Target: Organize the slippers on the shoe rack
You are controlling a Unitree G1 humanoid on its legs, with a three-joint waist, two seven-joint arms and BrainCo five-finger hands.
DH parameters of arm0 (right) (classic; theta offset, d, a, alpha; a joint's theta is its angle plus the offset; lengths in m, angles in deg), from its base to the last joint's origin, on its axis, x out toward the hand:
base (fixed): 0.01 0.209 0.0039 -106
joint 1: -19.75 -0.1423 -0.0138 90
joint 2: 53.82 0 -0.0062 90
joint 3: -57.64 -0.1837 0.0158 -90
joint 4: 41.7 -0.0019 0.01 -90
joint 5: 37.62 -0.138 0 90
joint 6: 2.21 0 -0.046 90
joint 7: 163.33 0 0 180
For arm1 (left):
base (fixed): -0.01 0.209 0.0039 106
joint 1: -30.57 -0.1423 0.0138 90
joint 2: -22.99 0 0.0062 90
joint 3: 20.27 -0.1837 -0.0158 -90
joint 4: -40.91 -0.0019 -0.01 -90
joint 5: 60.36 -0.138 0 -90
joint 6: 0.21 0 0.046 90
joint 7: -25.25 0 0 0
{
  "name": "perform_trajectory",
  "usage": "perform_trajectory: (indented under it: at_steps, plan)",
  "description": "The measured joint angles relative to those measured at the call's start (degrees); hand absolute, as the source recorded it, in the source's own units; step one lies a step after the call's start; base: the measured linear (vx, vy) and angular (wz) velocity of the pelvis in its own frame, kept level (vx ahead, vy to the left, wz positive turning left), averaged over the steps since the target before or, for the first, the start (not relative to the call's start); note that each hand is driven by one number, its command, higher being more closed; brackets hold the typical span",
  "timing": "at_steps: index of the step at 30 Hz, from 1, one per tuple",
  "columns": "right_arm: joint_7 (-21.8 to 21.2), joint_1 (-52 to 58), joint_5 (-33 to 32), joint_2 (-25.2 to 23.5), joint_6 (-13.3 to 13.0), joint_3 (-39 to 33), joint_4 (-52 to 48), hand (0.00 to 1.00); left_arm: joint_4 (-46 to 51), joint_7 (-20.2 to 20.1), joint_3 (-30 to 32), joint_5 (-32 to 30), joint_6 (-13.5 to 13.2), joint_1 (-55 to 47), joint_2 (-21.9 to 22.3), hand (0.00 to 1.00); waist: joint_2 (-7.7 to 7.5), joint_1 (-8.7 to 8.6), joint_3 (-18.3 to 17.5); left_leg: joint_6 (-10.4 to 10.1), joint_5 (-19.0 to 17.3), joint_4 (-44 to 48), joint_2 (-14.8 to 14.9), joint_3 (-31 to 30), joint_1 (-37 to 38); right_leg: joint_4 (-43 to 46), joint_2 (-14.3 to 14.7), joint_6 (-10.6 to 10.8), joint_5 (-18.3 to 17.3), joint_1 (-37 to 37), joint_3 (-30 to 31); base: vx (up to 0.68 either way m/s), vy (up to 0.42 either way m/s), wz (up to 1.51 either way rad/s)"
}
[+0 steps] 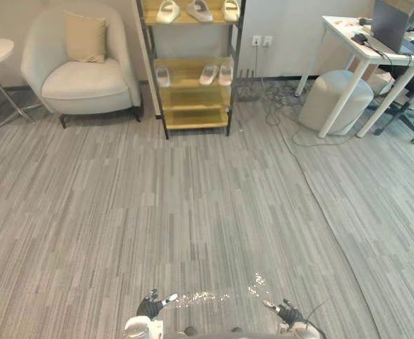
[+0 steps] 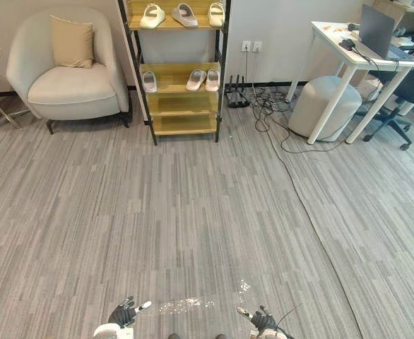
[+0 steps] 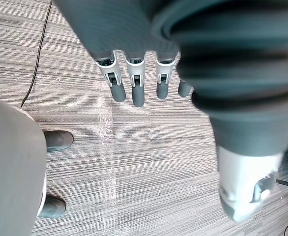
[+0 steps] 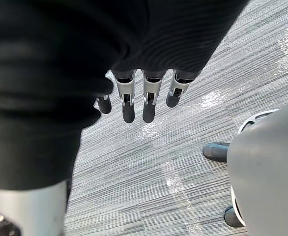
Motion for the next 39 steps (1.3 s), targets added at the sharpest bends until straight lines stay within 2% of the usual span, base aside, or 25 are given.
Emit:
perform_trajectory:
  at_steps: [3, 5, 6, 10, 11, 12, 14, 16, 17, 18, 19, 21, 23, 26, 27, 28, 29, 31, 33, 34, 35, 36, 37, 38, 39]
  plan:
    - [0.01, 0.00, -0.09, 0.04, -0.01, 0.60, -0.19, 0.00, 0.02, 0.01, 0.03, 0.14, 0.02, 0.13, -0.08, 0.00, -0.07, 0.00, 0.26, -0.02, -2.09, 2.04, 0.35, 0.73, -1.21, 0.02, 0.18, -0.71, -0.50, -0.08, 0.18, -0.01, -0.029, -0.06]
    - [0.00, -0.03, -0.70, 0.50, -0.04, 2.19, -0.30, 0.00, 0.10, 0.04, 0.14, 0.73, 0.02, 0.53, -0.16, 0.00, 0.01, 0.06, 0.46, -0.34, -7.92, 12.97, 1.94, 1.43, -6.65, 1.45, 0.13, -1.34, -1.86, -1.07, 0.01, 0.02, -0.036, -0.12]
    - [-0.03, 0.01, -1.83, 1.13, -0.07, 2.51, -0.37, 0.00, 0.07, 0.06, 0.12, 1.12, 0.05, 0.74, -0.09, 0.00, 0.92, 0.13, 0.66, -0.80, -11.25, 20.81, 3.95, 2.72, -9.95, 2.65, 0.63, -1.95, -3.06, -1.60, -0.01, 0.05, -0.024, -0.10]
    - [0.01, 0.03, -2.43, 2.38, -0.14, 2.68, -0.36, 0.00, 0.72, 0.08, 0.14, 2.15, 0.03, 2.20, 0.16, 0.00, 2.45, 0.34, 1.93, -2.84, -10.83, 45.57, 10.05, 7.88, -20.04, 3.97, 0.78, -2.28, -5.17, -0.79, 0.10, 0.10, -0.020, 0.01]
    - [0.05, -0.28, -2.48, 2.66, -0.14, 3.16, -0.37, 0.00, 1.30, 0.11, 0.17, 2.21, -0.03, 2.22, 0.32, 0.00, 2.69, 0.79, 2.81, -3.04, -9.12, 54.40, 12.32, 9.11, -23.41, 4.01, 0.34, -2.56, -6.07, 0.96, 0.69, 0.18, -0.005, -0.17]
    - [0.09, -0.26, -2.57, 2.56, -0.13, 3.34, -0.35, 0.00, 1.28, 0.12, 0.25, 2.20, -0.08, 2.26, 0.28, 0.00, 2.90, 0.88, 2.88, -2.41, -10.29, 56.14, 12.94, 9.17, -24.35, 4.17, 0.11, -2.62, -6.39, 1.58, 1.01, 0.24, 0.015, -0.20]
    - [0.09, -0.87, -3.88, 2.68, -0.05, 4.00, -0.27, 0.00, 1.51, 0.14, 0.73, 2.38, -0.31, 2.93, 0.27, 0.00, 2.86, 1.12, 3.24, -2.18, -13.24, 52.48, 13.59, 9.21, -28.23, 4.83, -2.12, -1.82, -7.62, 2.16, 2.00, 0.23, 0.059, -0.27]
    - [0.11, -1.37, -4.04, 2.52, 0.00, 3.99, -0.25, 0.00, 1.69, 0.13, 1.57, 2.71, -0.81, 3.28, 0.22, 0.00, 2.26, 1.42, 3.61, -2.15, -12.60, 44.20, 12.28, 9.78, -29.97, 5.03, -4.32, -0.33, -8.56, 2.48, 2.26, 0.24, 0.127, -0.16]
    - [0.16, -1.60, -4.04, 2.54, 0.01, 3.98, -0.25, 0.00, 2.16, 0.12, 1.75, 2.78, -0.89, 3.36, 0.22, 0.00, 1.72, 1.44, 4.00, -2.14, -10.35, 37.19, 10.61, 9.89, -30.10, 5.06, -5.98, 1.08, -9.45, 3.18, 2.20, 0.42, 0.272, -0.08]
    - [0.26, -1.58, -4.05, 2.74, 0.00, 3.98, -0.25, 0.00, 2.39, 0.09, 1.68, 2.79, -0.90, 3.07, 0.37, 0.00, 1.85, 1.53, 3.90, -2.36, -4.90, 25.94, 8.79, 9.42, -29.26, 5.00, -7.02, 3.06, -10.74, 4.04, 2.19, 0.38, 0.252, -0.07]
    - [0.37, -1.69, -4.06, 2.95, 0.03, 4.01, -0.21, 0.00, 2.36, 0.09, 1.81, 2.90, -0.91, 2.99, 0.50, 0.00, 1.55, 1.82, 3.89, -0.28, 0.39, 24.73, 8.10, 9.48, -28.37, 4.74, -7.64, 4.12, -11.42, 4.55, 2.33, 0.49, 0.296, -0.01]
    - [0.28, -2.96, -4.04, 1.14, -0.10, 4.12, -0.41, 0.00, 2.45, 0.05, 2.16, 3.26, -0.93, 3.53, -0.53, 0.00, -0.63, 1.81, 3.72, 2.70, -3.68, 26.51, 5.56, 10.07, -29.38, 5.56, -9.93, 2.61, -9.53, 4.11, 1.75, 0.42, 0.207, 0.11]
    - [0.18, -3.04, -4.01, 0.62, -0.10, 4.08, -0.35, 0.00, 2.34, -0.01, 2.72, 3.32, -0.89, 3.76, -0.81, 0.00, -1.02, 1.90, 3.89, 3.87, -7.13, 30.53, 5.74, 9.93, -28.74, 10.61, -11.02, 5.48, -7.80, 3.72, 2.40, 0.47, 0.244, 0.11]
    - [-0.09, -2.86, -3.98, -0.01, -0.28, 4.15, -0.48, 0.00, 1.65, 0.07, 1.80, 3.09, -0.73, 3.20, -1.18, 0.00, -1.41, 1.68, 3.83, 3.48, -11.34, 28.66, 5.55, 10.19, -21.24, 39.94, -14.52, 9.81, -4.98, -6.07, 6.89, 0.49, 0.251, -0.09]
    - [-0.16, -2.85, -4.00, 0.08, -0.41, 4.19, -0.75, 0.00, 0.93, 0.10, 1.63, 2.69, -0.56, 3.08, -1.55, 0.00, -1.81, 1.42, 3.76, 3.34, -12.12, 26.92, 5.17, 10.09, -17.89, 52.31, -15.34, 9.33, -5.35, -11.04, 7.55, 0.57, 0.204, 0.04]
    - [-0.15, -2.82, -4.01, 0.57, -0.49, 4.24, -1.01, 0.00, 0.71, 0.27, 1.39, 2.65, -0.18, 2.67, -1.60, 0.00, -1.59, 1.00, 3.92, 3.37, -12.29, 23.16, 4.54, 9.78, -13.06, 62.20, -15.86, 6.15, -7.34, -16.07, 5.88, 0.48, 0.128, 0.07]
    - [-0.14, -2.76, -4.01, 0.82, -0.50, 4.24, -1.14, 0.00, 0.70, 0.28, 1.08, 2.64, 0.06, 2.49, -1.56, 0.00, -1.53, 0.78, 3.96, 3.35, -12.28, 21.50, 4.42, 9.55, -10.97, 63.98, -15.86, 4.59, -8.27, -17.52, 4.49, 0.49, 0.098, 0.14]
    - [-0.18, -2.39, -4.03, 1.84, -0.61, 4.81, -1.99, 0.00, 0.70, 0.28, -0.08, 2.74, 0.35, 2.38, -1.12, 0.00, -0.79, -0.03, 4.58, 3.06, -12.09, 15.91, 4.79, 8.63, -3.32, 60.13, -14.67, -0.09, -13.00, -22.40, -2.82, 0.54, 0.044, 0.24]
    - [-0.19, -2.63, -4.33, 2.29, -1.08, 4.91, -2.86, 0.00, 0.72, 0.30, -0.09, 2.82, 0.34, 2.72, -0.66, 0.00, -0.34, -1.11, 4.88, 3.06, -12.09, 14.53, 5.86, 8.16, -0.80, 49.77, -12.18, -1.03, -14.32, -26.31, -5.08, 0.47, -0.069, 0.32]
    - [-0.19, -2.93, -4.54, 2.41, -1.30, 4.89, -3.37, 0.00, 0.72, 0.29, -0.10, 2.82, 0.34, 3.19, -0.50, 0.00, -0.07, -1.63, 5.20, 3.06, -12.09, 14.01, 6.47, 7.92, 0.19, 42.70, -10.71, -1.28, -13.27, -28.27, -4.86, 0.66, -0.194, 0.63]
    - [-0.14, -3.01, -4.91, 2.41, -1.55, 4.85, -4.63, 0.00, 0.77, 0.31, -0.28, 2.78, 0.22, 3.72, -0.37, 0.00, 0.00, -2.24, 6.00, 2.64, -12.13, 12.20, 7.29, 7.01, 2.86, 23.95, -7.46, -0.19, -5.07, -29.01, -3.37, 0.38, -0.138, 0.59]
    - [-0.17, -2.92, -4.96, 2.30, -1.55, 4.89, -4.62, 0.00, 0.77, 0.32, -0.48, 2.78, 0.18, 3.80, -0.47, 0.00, -0.32, -2.29, 6.11, 2.08, -12.25, 11.73, 7.18, 6.86, 3.69, 19.71, -7.18, 0.09, -2.76, -28.92, -2.68, 0.48, -0.213, 0.60]
    - [-0.18, -2.73, -4.97, 2.08, -1.51, 4.90, -4.44, 0.00, 0.76, 0.32, -0.53, 2.78, 0.17, 3.73, -0.79, 0.00, -1.41, -2.21, 6.25, -0.71, -12.62, 11.06, 6.54, 6.65, 5.64, 15.39, -7.16, 0.13, 1.11, -28.86, -0.82, 0.43, -0.223, 0.45]
    - [-0.28, -2.90, -5.11, 2.54, -1.55, 4.70, -4.37, 0.00, 0.11, 0.37, -0.27, 2.73, 0.20, 3.47, -0.23, 0.00, -0.86, -2.51, 6.47, -4.16, -14.59, 10.85, 8.17, 5.30, 9.07, 19.24, -5.89, -4.95, 8.73, -29.16, 1.75, 0.55, -0.283, 0.28]
    - [-0.33, -3.45, -4.89, 2.80, -1.55, 4.76, -4.37, 0.00, -0.14, 0.37, 0.03, 2.70, 0.23, 3.36, 0.42, 0.00, 0.57, -2.18, 6.10, -4.26, -14.62, 11.20, 9.65, 5.32, 9.15, 21.90, -4.95, -4.02, 5.87, -30.00, 1.20, 0.72, -0.372, 0.18]
